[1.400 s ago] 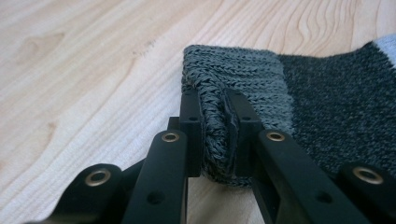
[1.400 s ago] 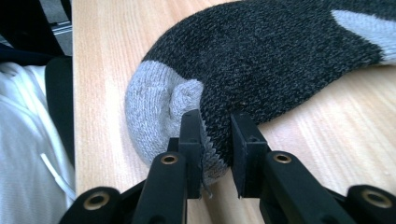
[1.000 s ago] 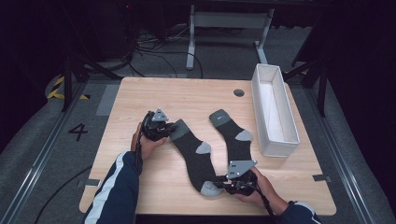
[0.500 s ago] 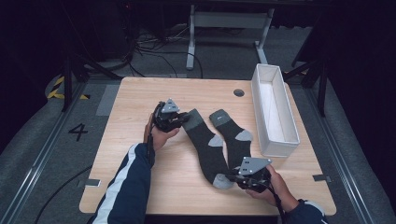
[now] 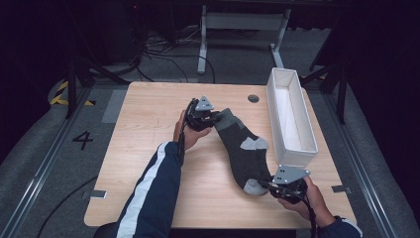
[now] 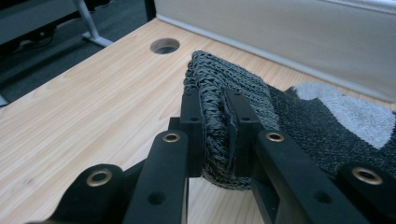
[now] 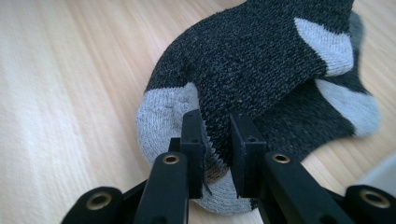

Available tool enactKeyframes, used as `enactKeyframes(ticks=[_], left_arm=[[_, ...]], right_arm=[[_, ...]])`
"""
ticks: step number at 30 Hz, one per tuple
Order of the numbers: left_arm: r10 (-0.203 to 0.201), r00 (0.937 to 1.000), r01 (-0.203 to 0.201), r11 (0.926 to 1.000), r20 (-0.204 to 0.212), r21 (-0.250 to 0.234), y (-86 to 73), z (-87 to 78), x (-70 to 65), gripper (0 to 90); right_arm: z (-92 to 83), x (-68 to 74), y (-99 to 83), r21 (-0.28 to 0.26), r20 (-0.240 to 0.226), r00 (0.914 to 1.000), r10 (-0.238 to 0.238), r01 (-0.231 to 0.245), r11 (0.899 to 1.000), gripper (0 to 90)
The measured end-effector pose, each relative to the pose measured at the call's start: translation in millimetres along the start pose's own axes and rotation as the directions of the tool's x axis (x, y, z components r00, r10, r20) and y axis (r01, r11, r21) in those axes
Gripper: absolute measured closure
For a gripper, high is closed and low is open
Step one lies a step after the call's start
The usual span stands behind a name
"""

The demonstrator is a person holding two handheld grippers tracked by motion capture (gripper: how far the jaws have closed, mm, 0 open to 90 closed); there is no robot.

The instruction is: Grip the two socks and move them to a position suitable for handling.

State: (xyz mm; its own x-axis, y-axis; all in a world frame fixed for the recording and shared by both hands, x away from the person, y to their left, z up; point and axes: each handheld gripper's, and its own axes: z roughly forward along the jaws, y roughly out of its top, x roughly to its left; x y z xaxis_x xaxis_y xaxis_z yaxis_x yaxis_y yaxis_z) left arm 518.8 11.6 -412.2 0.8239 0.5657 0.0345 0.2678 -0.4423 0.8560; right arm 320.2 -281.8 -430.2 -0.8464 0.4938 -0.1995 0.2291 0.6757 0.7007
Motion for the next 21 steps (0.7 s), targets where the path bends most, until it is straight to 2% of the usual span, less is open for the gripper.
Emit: enactKeyframes(ticks=[5,6,8,10,12,14,16,18,21], left_arm=[[0.012,0.9999,-0.012,0.9999,0.007,0.012,13.7,27.9,-2.9,79.7],[0.012,0.9999,-0.012,0.9999,0.007,0.012,13.7,27.9,-2.9,79.7],[0.013,0.9999,-0.013,0.9995,0.009,0.027,17.2,39.4,-4.9,79.6],[-0.003,1.0,0.003,0.9992,0.009,0.04,14.1,49.4,-6.5,79.6],[0.003,1.0,-0.003,0.9968,0.004,0.08,8.2,58.3,-7.4,79.5],[0.003,0.9998,0.0,0.9903,-0.018,0.139,-1.7,68.5,-8.4,79.5],[-0.018,0.9994,0.022,0.9859,-0.029,0.166,-11.4,73.8,-5.7,79.4],[-0.035,0.9989,0.04,0.9854,-0.031,0.165,-17.4,74.4,-3.7,79.1],[-0.02,0.9992,0.026,0.9821,-0.034,0.187,-18.8,72.8,-4.2,79.0]], right_arm=[[-2.3,-5.5,-6.4,0.031,0.06,0.9982,-0.001,0.0,1.0,77.7],[-2.3,-5.5,-6.4,0.031,0.06,0.9982,-0.001,0.0,1.0,77.7],[-3.9,-8.3,-8.9,0.035,0.077,0.997,0.008,-0.01,0.999,77.7],[-5.6,-10.3,-10.3,0.033,0.088,0.996,0.017,-0.02,0.999,77.7],[-5.0,-14.3,-13.1,0.042,0.096,0.9948,0.035,-0.04,0.998,77.5],[-1.7,-18.9,-16.5,0.058,0.086,0.9944,0.062,-0.067,0.996,77.2],[3.8,-25.0,-22.1,0.081,0.077,0.9922,0.098,-0.104,0.991,77.0],[8.7,-30.0,-26.6,0.102,0.059,0.99,0.128,-0.134,0.986,76.9],[11.3,-34.2,-29.6,0.117,0.023,0.9849,0.172,-0.173,0.978,76.8]])
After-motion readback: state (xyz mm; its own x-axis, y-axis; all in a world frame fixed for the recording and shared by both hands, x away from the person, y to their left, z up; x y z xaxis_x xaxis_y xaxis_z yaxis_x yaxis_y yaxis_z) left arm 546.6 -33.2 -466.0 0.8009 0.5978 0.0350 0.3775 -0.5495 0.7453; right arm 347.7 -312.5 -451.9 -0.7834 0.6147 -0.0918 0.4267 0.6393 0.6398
